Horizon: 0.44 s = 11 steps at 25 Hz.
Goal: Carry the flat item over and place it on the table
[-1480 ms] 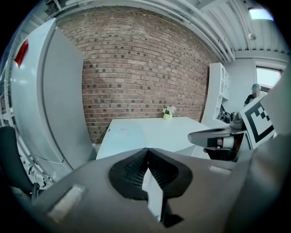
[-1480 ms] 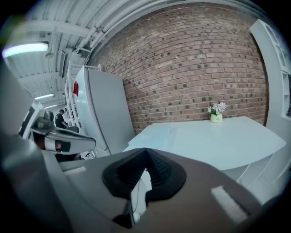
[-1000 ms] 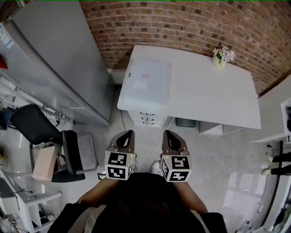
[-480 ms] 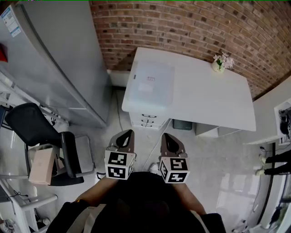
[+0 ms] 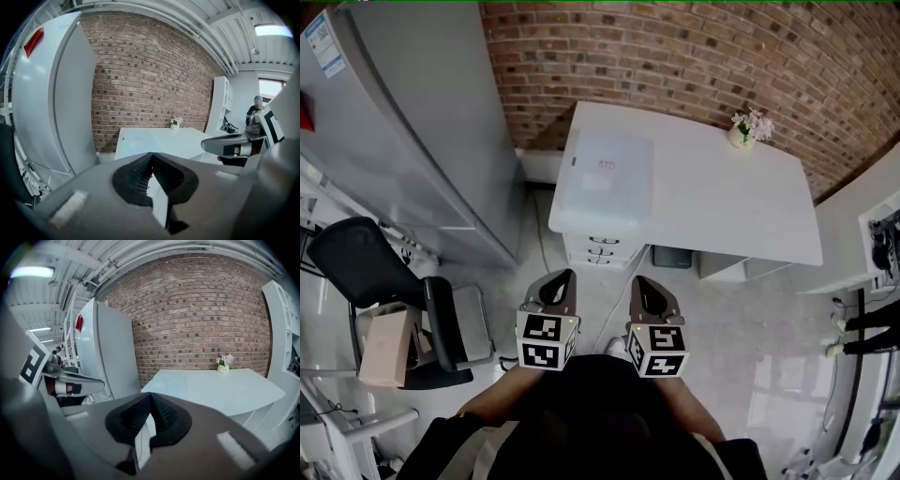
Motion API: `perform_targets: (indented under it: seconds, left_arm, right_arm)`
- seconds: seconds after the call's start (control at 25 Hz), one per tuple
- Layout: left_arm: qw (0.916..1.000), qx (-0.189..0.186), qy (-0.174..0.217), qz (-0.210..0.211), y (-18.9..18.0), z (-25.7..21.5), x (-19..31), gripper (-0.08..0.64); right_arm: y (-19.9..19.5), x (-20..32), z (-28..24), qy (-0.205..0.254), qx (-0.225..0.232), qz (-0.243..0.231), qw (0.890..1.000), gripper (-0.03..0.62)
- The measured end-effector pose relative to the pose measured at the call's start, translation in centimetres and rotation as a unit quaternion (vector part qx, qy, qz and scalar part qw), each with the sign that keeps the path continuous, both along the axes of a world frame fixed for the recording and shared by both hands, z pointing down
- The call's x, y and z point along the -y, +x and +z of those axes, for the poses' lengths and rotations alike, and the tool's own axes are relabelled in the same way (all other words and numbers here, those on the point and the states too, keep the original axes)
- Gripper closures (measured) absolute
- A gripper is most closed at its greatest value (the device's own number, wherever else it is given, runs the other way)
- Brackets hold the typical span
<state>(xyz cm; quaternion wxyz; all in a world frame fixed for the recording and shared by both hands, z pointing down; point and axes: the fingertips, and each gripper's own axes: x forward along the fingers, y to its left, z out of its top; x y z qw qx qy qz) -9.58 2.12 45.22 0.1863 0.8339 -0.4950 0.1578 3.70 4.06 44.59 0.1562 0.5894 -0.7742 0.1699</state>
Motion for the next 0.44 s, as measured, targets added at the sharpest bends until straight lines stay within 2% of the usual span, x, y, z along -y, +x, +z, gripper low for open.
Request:
perform_targets:
  seconds: [0.44]
  left_arm:
    - [1.0000, 0.000, 0.000, -0.001, 0.12, 0.14, -0.33, 0.557]
  right_arm:
    - [-0.11, -0.45, 0.28, -0.001, -0.001, -0.001, 1.000, 0.592]
